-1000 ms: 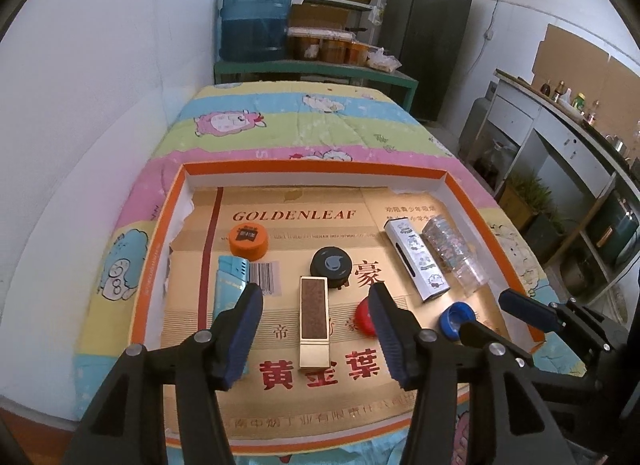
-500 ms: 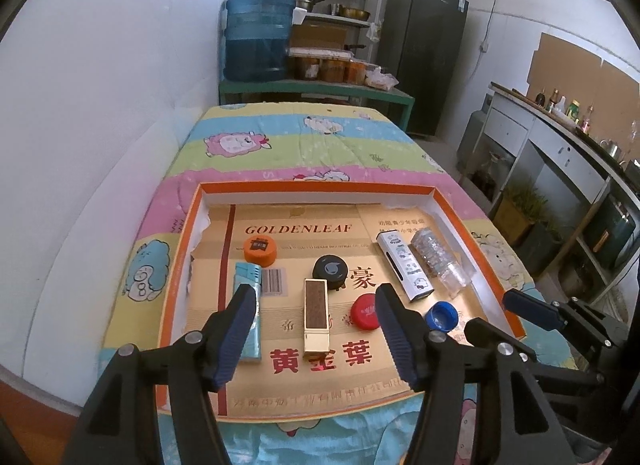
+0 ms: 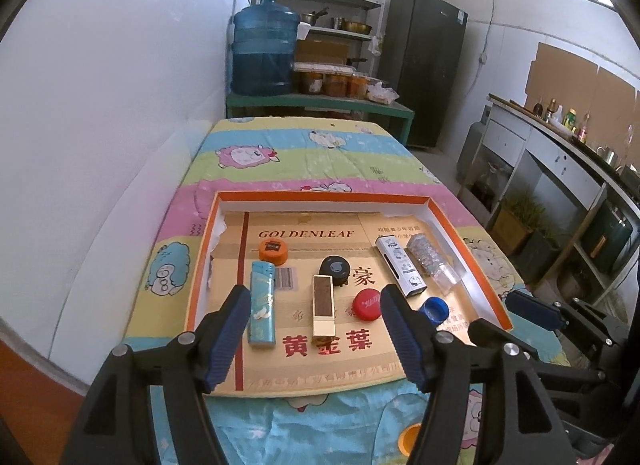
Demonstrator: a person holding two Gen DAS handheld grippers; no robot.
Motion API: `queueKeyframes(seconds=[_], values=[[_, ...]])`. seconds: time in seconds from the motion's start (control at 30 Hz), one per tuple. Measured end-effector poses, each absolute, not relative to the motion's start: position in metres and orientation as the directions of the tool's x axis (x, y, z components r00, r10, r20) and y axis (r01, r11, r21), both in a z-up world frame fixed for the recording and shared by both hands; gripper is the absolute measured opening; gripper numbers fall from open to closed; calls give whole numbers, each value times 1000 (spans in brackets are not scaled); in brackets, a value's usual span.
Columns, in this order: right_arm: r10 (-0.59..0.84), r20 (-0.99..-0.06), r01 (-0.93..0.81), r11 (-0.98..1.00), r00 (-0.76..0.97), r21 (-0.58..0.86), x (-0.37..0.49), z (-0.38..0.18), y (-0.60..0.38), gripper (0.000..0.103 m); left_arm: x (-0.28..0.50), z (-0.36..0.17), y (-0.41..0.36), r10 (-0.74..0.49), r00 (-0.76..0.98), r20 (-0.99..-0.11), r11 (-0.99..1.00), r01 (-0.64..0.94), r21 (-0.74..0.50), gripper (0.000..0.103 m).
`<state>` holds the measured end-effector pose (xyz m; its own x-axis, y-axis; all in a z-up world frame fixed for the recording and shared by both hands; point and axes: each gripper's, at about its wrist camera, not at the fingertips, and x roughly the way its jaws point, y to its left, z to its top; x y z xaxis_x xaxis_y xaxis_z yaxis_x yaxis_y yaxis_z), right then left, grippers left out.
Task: Organize rigid objects
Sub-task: 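Withdraw both open tools from the tray back over the quilt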
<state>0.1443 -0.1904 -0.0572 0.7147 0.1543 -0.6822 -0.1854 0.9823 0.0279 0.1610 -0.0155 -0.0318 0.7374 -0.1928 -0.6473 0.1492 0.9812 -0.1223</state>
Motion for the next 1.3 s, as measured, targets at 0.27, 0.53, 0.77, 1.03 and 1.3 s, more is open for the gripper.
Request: queueKeyframes(seconds=[0.27, 0.53, 0.77, 1.03, 1.3], values=[[143, -669, -182, 983, 729, 12, 128, -47, -186, 70, 143, -27, -9, -185, 749, -636, 983, 141, -121, 67], [139, -663, -182, 983, 736, 4, 113, -41, -182, 70, 127, -24, -5, -177, 758, -628, 984, 134, -115, 67], [144, -661, -188, 982, 736, 5, 102, -38, -179, 70, 114, -21, -2, -178, 768, -616, 984, 136, -115, 67], [144, -654, -197, 980, 743, -8, 85, -32, -171, 70, 99, -16, 3, -176, 781, -600, 984, 135, -112, 67], [143, -647, -199, 980, 749, -14, 73, -29, -166, 70, 85, -13, 8, -170, 787, -593, 985, 127, -114, 67]])
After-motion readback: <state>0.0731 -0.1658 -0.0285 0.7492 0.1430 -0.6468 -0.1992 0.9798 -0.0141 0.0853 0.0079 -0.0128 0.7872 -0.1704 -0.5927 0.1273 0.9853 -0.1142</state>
